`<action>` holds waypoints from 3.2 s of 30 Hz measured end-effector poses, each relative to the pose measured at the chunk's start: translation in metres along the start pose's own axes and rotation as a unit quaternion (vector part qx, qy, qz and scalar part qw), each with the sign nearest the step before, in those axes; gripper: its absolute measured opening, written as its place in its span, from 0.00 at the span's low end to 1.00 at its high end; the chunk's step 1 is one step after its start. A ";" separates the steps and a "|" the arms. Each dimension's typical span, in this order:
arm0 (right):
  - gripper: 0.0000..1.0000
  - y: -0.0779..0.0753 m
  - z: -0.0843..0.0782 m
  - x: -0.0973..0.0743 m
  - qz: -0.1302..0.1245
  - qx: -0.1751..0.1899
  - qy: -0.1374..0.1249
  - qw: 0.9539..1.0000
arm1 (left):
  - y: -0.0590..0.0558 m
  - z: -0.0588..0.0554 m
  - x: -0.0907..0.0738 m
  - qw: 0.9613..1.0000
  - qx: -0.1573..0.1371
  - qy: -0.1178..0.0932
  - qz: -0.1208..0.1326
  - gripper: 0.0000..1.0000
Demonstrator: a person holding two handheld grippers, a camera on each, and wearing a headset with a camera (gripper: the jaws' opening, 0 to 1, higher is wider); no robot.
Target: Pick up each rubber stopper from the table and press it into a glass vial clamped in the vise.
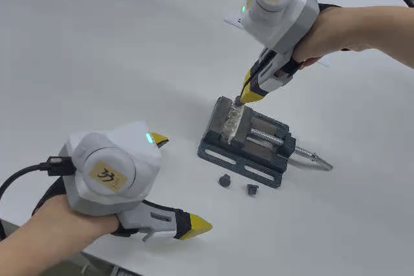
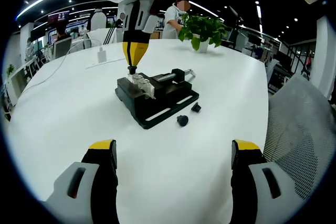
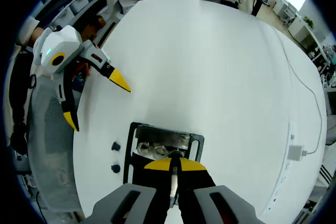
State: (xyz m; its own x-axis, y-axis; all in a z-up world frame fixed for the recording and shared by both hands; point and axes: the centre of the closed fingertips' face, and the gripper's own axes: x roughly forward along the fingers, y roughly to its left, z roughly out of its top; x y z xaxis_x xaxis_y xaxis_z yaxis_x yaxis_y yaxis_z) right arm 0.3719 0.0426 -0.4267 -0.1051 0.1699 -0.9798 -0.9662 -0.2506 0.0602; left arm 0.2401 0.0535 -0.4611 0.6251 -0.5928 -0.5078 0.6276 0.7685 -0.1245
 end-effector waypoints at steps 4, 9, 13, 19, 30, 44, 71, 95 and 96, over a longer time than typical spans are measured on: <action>0.00 -0.001 0.000 0.001 0.002 -0.002 0.002 1.000 | 0.000 -0.001 0.001 1.000 -0.001 0.001 -0.002 0.89; 0.00 -0.002 -0.001 0.002 0.002 -0.003 0.007 1.000 | 0.001 -0.001 0.003 1.000 -0.005 0.001 -0.002 0.89; 0.00 -0.003 -0.001 0.003 0.005 0.001 0.004 1.000 | 0.002 0.000 0.003 1.000 -0.007 0.001 -0.002 0.89; 0.00 -0.001 -0.001 0.004 0.010 -0.006 0.016 1.000 | 0.007 0.001 0.005 1.000 -0.011 -0.001 0.001 0.89; 0.00 -0.007 0.001 0.006 0.010 -0.011 0.041 0.999 | 0.014 0.002 0.003 1.000 -0.020 -0.007 0.012 0.89; 0.00 -0.009 0.000 0.009 0.016 -0.012 0.067 0.998 | 0.019 0.002 0.001 1.000 -0.024 -0.007 0.019 0.88; 0.00 0.002 -0.002 0.004 -0.022 0.042 0.044 0.998 | 0.021 0.028 -0.018 0.999 -0.007 -0.022 0.030 0.87; 0.00 0.005 0.002 0.000 -0.065 0.052 0.055 0.995 | 0.016 0.042 -0.024 0.999 0.022 -0.032 0.030 0.88; 0.00 0.005 0.002 0.000 -0.065 0.054 0.053 0.995 | 0.016 0.042 -0.024 0.999 0.023 -0.032 0.029 0.88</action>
State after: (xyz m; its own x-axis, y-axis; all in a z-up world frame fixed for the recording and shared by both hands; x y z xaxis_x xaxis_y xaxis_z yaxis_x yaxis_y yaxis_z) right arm 0.3670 0.0429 -0.4263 0.0431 0.0920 -0.9948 -0.9901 -0.1289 -0.0549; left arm 0.2547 0.0694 -0.4151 0.6888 -0.5626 -0.4573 0.6087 0.7914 -0.0568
